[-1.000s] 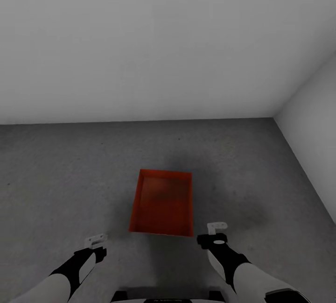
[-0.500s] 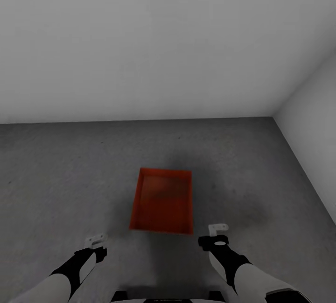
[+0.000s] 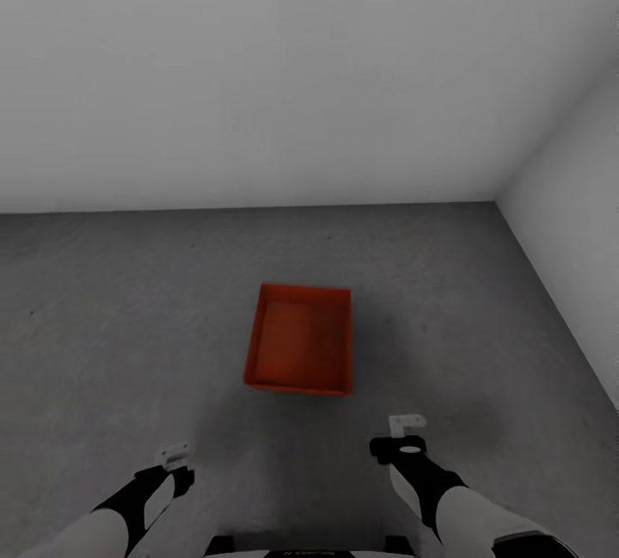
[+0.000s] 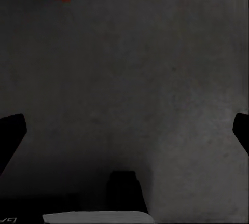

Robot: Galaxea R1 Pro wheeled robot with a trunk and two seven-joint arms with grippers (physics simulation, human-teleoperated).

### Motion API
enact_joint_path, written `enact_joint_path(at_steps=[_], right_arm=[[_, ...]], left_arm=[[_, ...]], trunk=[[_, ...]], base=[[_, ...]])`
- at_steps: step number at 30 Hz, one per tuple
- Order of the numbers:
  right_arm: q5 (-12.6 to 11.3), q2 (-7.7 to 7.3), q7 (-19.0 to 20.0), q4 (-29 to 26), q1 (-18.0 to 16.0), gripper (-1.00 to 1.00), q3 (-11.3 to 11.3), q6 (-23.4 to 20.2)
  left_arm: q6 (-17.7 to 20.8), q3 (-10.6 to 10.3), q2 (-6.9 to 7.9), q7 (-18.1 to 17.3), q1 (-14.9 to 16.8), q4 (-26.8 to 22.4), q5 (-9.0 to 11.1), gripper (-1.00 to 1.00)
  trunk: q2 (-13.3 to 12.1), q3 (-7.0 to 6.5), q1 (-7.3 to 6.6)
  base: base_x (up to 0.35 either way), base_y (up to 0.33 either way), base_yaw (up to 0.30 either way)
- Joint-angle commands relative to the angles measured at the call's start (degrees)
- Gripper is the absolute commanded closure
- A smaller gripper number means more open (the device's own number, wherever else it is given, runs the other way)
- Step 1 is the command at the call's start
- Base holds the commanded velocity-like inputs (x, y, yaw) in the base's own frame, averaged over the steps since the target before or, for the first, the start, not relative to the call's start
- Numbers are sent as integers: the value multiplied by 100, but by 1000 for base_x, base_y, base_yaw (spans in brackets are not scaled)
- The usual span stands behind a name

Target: Move the two storage containers from the living room to the garage. In the garage, place one container on the floor and stack the other container on top of it (either order is fine).

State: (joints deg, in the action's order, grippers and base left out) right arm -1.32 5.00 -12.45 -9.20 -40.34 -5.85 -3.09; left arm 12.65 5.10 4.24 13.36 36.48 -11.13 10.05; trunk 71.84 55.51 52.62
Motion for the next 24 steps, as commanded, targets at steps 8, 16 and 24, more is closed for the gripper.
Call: enact_joint_path(at_steps=[8,16,24], right_arm=[[-25,-206,-29,845,1,-100,-48,80],[-20,-481,-23,1097,813,-100,-50,319],[-14,-599,-21,1107,1612,-100,-53,823]], left_arm=[[21,14,111,13,-1,418,50,-100],[5,6,303,-11,-1,934,58,-100],[-9,5,421,-21,-1,1087,58,-100]], trunk=[[2,3,-4],[2,3,-4],[2,3,-4]], base=[[-343,0,0],[-234,0,0],[-22,0,0]])
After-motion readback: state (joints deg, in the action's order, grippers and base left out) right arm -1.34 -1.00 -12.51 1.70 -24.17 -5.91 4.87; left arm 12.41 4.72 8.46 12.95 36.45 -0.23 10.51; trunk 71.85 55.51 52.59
